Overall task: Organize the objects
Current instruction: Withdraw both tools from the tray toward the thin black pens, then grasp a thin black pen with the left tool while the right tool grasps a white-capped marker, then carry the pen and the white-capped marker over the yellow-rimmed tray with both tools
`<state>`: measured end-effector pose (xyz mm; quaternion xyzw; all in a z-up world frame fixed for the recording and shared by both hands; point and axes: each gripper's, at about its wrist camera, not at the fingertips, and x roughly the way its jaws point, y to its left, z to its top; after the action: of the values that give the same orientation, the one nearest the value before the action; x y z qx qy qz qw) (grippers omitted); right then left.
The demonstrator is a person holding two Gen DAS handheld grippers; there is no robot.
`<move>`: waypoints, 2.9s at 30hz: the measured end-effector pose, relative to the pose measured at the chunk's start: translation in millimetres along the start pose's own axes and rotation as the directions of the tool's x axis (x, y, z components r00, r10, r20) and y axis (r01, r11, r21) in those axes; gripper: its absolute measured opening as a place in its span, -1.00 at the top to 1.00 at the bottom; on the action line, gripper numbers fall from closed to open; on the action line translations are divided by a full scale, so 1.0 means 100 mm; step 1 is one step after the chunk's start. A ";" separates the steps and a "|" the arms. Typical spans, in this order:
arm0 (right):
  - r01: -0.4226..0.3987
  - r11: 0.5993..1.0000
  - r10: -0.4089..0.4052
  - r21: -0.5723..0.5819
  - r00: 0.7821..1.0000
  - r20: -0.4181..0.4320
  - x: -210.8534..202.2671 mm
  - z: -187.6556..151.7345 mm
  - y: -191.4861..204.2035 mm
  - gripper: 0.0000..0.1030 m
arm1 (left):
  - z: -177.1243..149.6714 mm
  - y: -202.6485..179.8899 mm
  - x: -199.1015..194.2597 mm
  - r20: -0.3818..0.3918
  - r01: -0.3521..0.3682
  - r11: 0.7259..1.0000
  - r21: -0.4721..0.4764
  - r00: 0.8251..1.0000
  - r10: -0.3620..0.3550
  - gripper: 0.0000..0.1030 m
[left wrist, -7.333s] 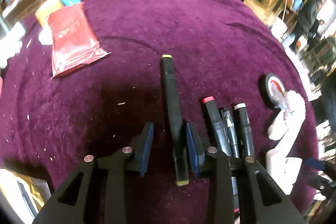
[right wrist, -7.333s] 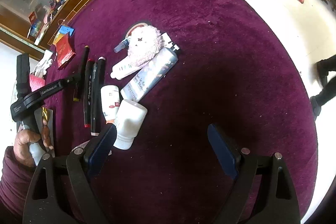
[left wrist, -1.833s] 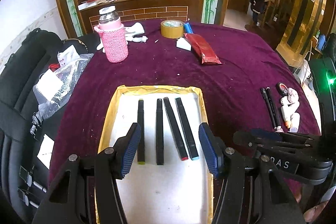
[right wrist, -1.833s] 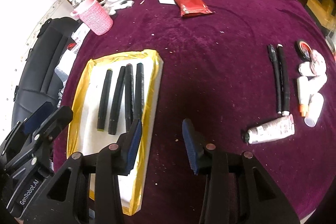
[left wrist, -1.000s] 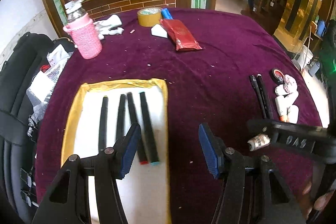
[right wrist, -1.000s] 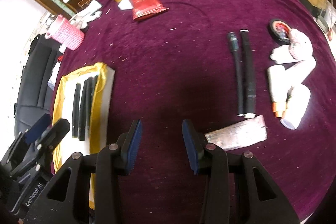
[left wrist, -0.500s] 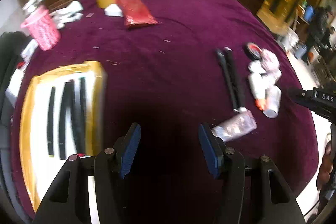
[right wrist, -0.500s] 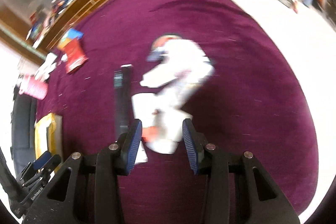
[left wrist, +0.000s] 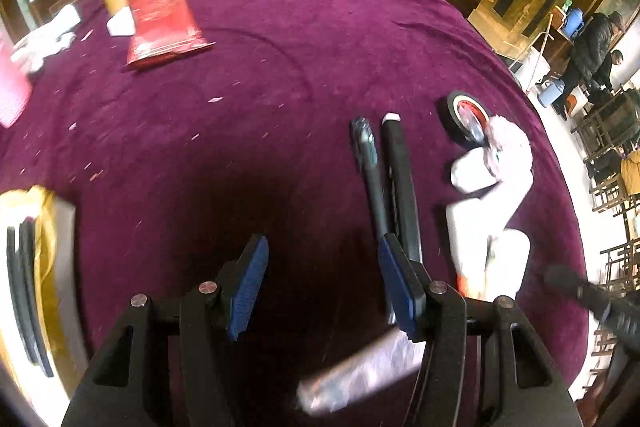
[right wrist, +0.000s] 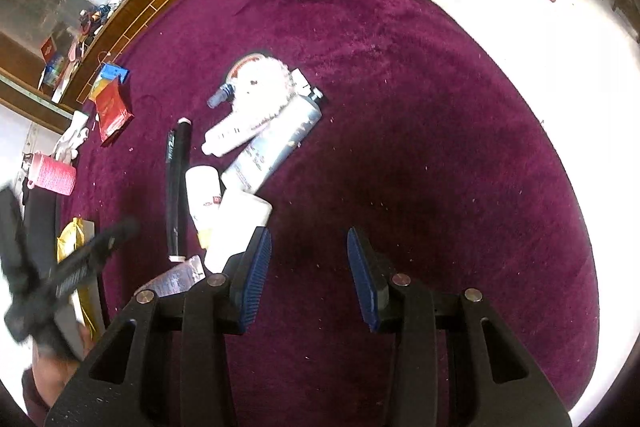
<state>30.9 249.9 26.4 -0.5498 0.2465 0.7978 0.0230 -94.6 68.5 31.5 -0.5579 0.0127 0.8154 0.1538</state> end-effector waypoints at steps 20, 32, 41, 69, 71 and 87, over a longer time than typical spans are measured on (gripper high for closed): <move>-0.003 1.000 0.003 0.003 0.999 -0.036 0.12 0.02 -0.11 0.27 | 0.17 -0.14 0.19 0.028 0.038 0.998 0.058 0.999 -0.040 0.02; -0.004 1.000 0.004 0.002 0.999 -0.034 0.10 0.01 -0.14 0.27 | 0.18 -0.16 0.20 0.041 -0.083 0.990 0.114 0.996 0.078 0.01; 0.001 1.000 -0.002 -0.022 0.999 -0.038 0.11 0.00 -0.06 0.27 | 0.08 -0.56 0.30 0.098 -0.178 0.945 0.273 0.983 0.157 0.02; -0.035 0.919 -0.011 -0.392 0.993 -0.115 0.81 0.52 1.59 0.27 | -0.30 0.60 -0.24 0.091 0.054 0.994 -0.096 0.995 -0.045 0.90; -0.019 0.907 -0.031 -0.421 0.993 -0.111 0.89 0.50 1.63 0.27 | -0.34 0.72 -0.41 0.124 0.085 0.987 -0.134 0.990 -0.069 0.90; 0.069 0.916 -0.095 -0.395 0.994 -0.047 0.68 0.44 1.54 0.28 | -0.72 1.08 -0.97 0.246 0.199 0.960 -0.199 0.958 -0.147 0.90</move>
<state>-81.6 117.3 34.6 -0.5787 0.0586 0.8110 -0.0623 -25.6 -71.8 76.7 -0.4730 -0.1451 0.8537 0.1623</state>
